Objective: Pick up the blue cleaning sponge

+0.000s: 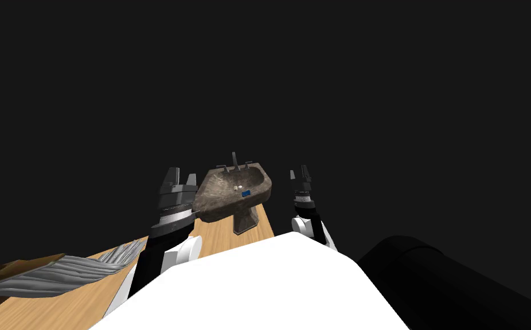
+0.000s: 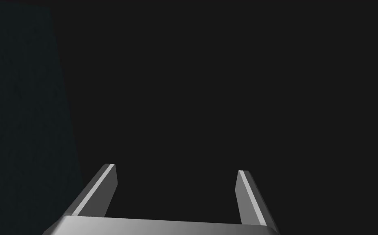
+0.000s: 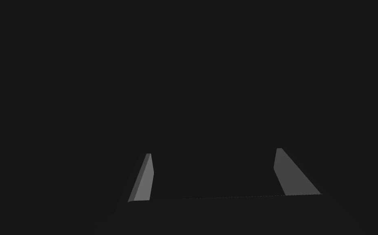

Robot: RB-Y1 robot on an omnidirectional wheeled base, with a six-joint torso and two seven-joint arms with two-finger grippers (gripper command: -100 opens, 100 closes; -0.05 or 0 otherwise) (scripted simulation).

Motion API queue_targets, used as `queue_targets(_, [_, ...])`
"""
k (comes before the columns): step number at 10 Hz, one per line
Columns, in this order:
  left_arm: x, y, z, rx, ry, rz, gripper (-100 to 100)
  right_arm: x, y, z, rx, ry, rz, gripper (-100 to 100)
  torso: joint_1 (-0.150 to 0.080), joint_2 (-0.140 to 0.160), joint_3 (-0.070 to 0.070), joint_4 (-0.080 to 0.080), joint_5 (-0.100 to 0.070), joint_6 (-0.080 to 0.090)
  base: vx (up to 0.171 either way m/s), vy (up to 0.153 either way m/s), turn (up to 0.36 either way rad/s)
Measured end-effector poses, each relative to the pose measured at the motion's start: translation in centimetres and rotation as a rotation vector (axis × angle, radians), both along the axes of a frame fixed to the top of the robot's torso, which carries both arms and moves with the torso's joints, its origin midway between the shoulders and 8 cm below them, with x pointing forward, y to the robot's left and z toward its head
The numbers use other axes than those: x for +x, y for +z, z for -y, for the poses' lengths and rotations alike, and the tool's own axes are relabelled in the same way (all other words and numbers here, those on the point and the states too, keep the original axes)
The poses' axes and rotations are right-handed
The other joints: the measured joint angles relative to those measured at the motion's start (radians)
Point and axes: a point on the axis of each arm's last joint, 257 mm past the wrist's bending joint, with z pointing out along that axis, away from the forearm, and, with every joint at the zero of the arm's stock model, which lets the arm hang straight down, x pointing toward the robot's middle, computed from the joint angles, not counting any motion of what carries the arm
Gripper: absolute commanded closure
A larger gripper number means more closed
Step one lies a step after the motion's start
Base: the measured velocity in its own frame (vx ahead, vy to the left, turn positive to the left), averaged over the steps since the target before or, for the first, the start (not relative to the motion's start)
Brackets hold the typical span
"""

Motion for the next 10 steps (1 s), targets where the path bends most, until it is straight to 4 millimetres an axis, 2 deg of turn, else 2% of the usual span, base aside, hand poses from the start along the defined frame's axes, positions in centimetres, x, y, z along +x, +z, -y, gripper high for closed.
queue_targets(4, [1.9, -0.6, 1.6, 0.048, -0.074, -0.058, -100, 0.0, 0.0, 0.0, 0.000, 0.000, 0.000, 0, 0.001, 0.000, 0.000, 0.000, 0.000, 0.000, -0.002, 0.013, -0.006])
queue_targets(10, [5.6, -1.8, 3.0, 0.052, -0.151, -0.162, -100, 0.0, 0.0, 0.0, 0.000, 0.000, 0.000, 0, 0.001, 0.000, 0.000, 0.000, 0.000, 0.000, -0.002, 0.012, -0.002])
